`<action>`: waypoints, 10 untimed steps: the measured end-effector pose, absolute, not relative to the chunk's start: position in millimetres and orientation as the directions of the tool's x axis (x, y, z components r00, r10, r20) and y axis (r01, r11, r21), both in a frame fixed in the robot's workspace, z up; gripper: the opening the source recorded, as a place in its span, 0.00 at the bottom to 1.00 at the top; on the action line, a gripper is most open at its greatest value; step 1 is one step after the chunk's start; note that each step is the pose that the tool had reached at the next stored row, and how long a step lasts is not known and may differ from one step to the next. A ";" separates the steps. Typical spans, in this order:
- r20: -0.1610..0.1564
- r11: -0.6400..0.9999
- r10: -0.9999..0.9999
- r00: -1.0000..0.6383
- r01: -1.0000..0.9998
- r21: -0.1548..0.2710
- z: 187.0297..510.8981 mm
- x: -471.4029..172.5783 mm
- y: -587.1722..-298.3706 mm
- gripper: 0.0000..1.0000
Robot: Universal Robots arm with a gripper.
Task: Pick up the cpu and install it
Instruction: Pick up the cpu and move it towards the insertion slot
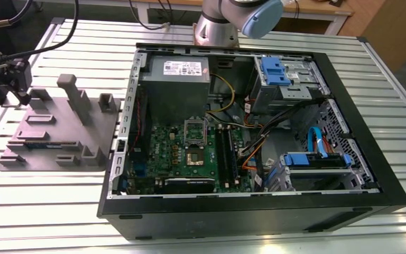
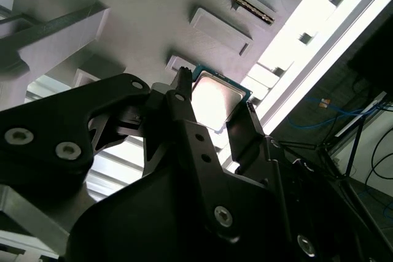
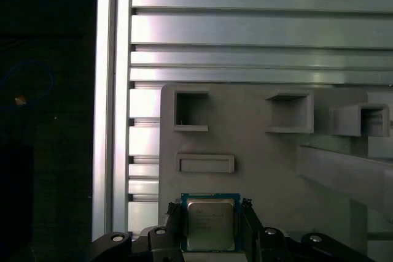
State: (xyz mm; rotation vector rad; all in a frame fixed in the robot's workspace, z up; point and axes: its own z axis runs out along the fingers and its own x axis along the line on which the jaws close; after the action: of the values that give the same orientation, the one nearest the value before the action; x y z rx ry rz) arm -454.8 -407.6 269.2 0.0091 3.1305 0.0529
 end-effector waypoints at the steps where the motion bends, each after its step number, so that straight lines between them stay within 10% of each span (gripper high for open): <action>1: -0.011 0.999 0.006 -1.000 0.006 0.034 269.3 -454.8 -407.6 0.47; 10: -0.011 0.999 0.006 -1.000 0.006 0.034 279.6 -454.8 -407.6 0.47</action>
State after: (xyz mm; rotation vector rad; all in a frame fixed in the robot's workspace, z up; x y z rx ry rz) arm -454.8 -407.6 279.6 0.0091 3.1304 0.0530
